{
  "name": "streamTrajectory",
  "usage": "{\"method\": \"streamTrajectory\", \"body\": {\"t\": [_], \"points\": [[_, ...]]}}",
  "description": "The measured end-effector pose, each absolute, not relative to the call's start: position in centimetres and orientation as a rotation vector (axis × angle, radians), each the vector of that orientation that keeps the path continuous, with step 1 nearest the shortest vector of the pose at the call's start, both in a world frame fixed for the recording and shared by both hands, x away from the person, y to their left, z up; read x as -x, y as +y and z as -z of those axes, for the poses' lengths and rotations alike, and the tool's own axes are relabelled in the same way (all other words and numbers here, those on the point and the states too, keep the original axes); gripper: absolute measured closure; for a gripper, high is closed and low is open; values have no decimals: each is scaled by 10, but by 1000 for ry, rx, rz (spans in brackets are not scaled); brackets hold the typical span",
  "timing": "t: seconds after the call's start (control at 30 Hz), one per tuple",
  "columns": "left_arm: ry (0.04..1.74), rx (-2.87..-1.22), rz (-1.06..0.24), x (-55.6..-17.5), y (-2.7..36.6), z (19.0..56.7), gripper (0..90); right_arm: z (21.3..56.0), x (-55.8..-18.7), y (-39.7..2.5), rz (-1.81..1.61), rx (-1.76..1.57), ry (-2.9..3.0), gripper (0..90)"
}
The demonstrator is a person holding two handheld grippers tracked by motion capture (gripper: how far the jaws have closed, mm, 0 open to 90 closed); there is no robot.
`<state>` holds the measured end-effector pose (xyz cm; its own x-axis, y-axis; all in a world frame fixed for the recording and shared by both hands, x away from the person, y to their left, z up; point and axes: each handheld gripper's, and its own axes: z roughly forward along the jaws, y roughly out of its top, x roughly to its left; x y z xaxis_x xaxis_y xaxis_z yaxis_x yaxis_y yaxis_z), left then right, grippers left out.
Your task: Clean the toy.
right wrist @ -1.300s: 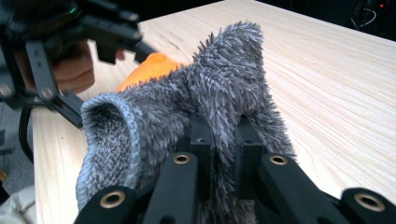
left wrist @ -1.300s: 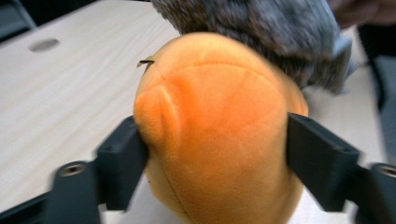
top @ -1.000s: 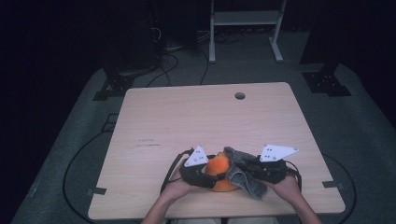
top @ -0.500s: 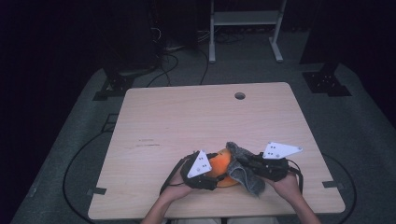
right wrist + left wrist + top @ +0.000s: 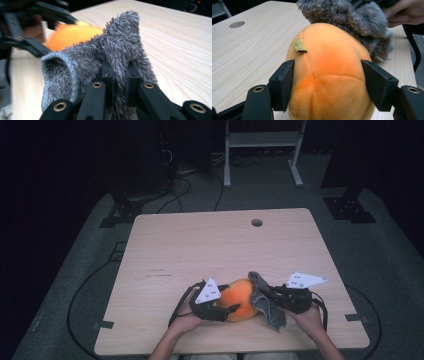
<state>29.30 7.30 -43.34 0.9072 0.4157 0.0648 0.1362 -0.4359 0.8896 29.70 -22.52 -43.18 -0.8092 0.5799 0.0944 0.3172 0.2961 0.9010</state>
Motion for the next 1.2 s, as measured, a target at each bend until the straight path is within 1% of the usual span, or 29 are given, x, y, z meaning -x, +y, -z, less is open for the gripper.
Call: {"method": "streamTrajectory", "body": {"t": [0.1,0.3,0.4,0.6,0.93,0.97,1.07,1.1,1.13,1.2], "points": [[394,-2015,-328,-292,74,434,303,436,-301,-230,-1513,-867,2316,807],[361,-2023,-325,-292,74,435,297,423,-297,-220,-1645,-812,2284,804],[357,-2025,-325,-290,74,435,294,429,-301,-221,-1630,-829,2294,802],[343,-2025,-323,-290,76,435,288,443,-310,-234,-1546,-965,2300,802],[338,-2029,-312,-290,77,435,264,445,-310,-235,-1552,-969,2305,802],[347,-2027,-300,-291,77,434,252,445,-310,-234,-1552,-970,2306,802],[412,-2039,-266,-295,74,430,143,445,-310,-233,-1559,-973,2304,802],[432,-2042,-248,-296,73,429,119,446,-311,-233,-1560,-976,2301,803],[441,-2042,-245,-296,73,429,123,445,-311,-232,-1561,-978,2301,803],[417,-2053,-261,-295,73,431,191,444,-311,-232,-1550,-972,2302,803]]}}
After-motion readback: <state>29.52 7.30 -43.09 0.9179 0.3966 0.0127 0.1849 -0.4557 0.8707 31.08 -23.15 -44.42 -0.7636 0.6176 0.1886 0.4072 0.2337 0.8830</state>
